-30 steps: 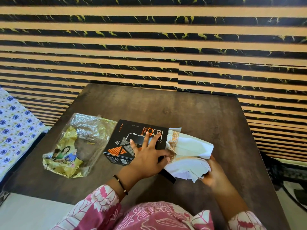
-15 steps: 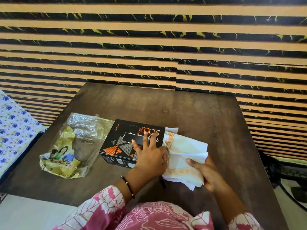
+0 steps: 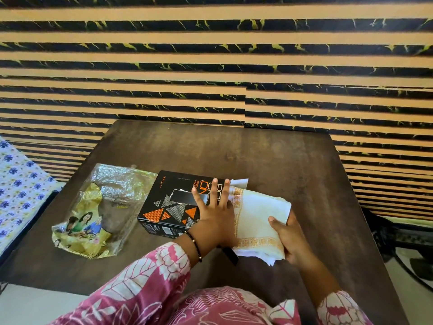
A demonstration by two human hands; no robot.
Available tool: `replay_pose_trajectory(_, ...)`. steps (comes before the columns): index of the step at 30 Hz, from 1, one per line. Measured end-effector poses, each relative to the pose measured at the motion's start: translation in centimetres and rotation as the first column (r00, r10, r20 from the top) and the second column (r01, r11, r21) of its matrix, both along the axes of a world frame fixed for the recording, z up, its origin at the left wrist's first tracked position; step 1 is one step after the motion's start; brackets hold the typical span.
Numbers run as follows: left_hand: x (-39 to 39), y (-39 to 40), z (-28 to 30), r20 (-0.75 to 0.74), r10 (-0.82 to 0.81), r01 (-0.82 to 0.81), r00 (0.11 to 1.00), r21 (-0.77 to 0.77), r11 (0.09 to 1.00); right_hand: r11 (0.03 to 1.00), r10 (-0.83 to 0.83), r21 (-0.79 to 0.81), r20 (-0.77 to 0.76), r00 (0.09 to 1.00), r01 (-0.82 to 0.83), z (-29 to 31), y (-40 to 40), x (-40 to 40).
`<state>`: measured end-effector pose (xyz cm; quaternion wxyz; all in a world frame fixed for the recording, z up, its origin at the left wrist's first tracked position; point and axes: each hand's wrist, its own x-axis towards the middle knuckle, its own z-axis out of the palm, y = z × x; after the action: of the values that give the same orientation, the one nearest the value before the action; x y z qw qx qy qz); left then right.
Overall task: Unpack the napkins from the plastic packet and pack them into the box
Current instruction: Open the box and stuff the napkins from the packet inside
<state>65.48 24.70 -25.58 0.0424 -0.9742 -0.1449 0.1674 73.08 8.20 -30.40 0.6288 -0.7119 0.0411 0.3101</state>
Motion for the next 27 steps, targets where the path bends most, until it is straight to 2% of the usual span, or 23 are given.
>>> replay_pose_trajectory(6, -0.4, 0.0, -0.1, 0.026, 0.048, -0.045, 0.998, -0.126, 0.991, 0.994, 0.039, 0.105, -0.009, 0.999, -0.038, 0.4, -0.8, -0.2)
replay_pose_trajectory(13, -0.6, -0.4, -0.4, 0.049, 0.06, -0.056, 0.997, -0.09, 0.994, 0.99, 0.129, 0.049, 0.02, 0.991, -0.13, 1.7, -0.3, 0.1)
replay_pose_trajectory(23, -0.9, -0.4, -0.4, 0.041, 0.045, -0.04, 0.998, -0.118, 0.992, 0.99, 0.128, 0.061, -0.035, 0.991, -0.126, 1.9, 0.6, 1.4)
replay_pose_trajectory(25, -0.7, -0.2, 0.0, 0.043, 0.038, -0.03, 0.998, -0.176, 0.984, 0.99, 0.109, 0.094, -0.059, 0.992, -0.103, 2.1, 0.9, 1.6)
replay_pose_trajectory(27, -0.6, 0.5, 0.7, 0.082, 0.029, -0.003, 0.996, -0.299, 0.954, 0.989, 0.081, 0.129, -0.104, 0.991, -0.068, 2.6, 1.3, 1.8)
